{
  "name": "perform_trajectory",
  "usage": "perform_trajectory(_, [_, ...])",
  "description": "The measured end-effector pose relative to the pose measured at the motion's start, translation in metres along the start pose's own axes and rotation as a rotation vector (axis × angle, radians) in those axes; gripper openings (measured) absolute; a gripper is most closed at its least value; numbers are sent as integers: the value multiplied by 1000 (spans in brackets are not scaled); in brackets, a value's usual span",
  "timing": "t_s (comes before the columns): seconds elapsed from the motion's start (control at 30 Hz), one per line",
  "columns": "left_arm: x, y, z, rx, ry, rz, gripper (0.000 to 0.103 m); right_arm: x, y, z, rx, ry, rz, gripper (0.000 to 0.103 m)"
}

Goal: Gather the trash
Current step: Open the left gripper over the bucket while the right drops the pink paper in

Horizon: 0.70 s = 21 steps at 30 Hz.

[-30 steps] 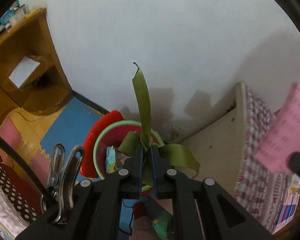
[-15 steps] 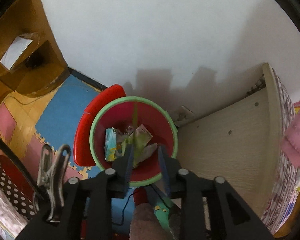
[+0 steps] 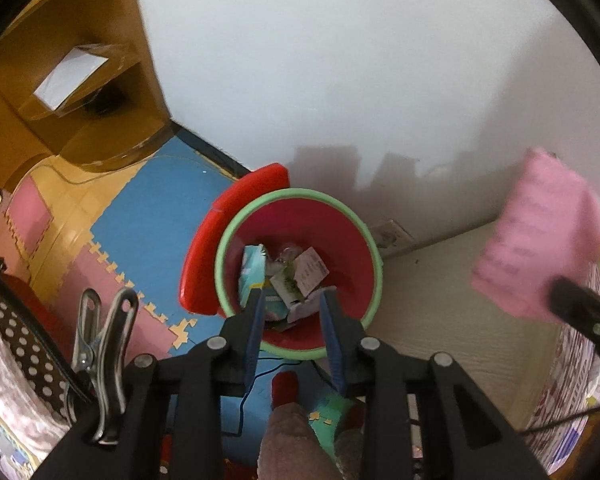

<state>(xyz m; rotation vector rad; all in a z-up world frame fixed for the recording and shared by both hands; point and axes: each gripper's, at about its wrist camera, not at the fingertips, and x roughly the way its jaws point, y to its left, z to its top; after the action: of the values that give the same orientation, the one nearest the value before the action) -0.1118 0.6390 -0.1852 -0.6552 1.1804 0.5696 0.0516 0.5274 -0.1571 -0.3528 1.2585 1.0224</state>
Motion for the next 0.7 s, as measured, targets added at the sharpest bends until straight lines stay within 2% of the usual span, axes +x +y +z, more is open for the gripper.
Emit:
perform_trajectory(0.33, [-19,17,-9,-45,-19,24,29,39,11,3,-36,73,-21,6])
perform_trajectory(0.53, [-25,17,-13,-38,-21,37,29,45,9,1,-12,70,-23,22])
perform_trajectory(0.7, [-30,15,-17,-29,-24,47,29,35,11,-3,-6,46,-8,22])
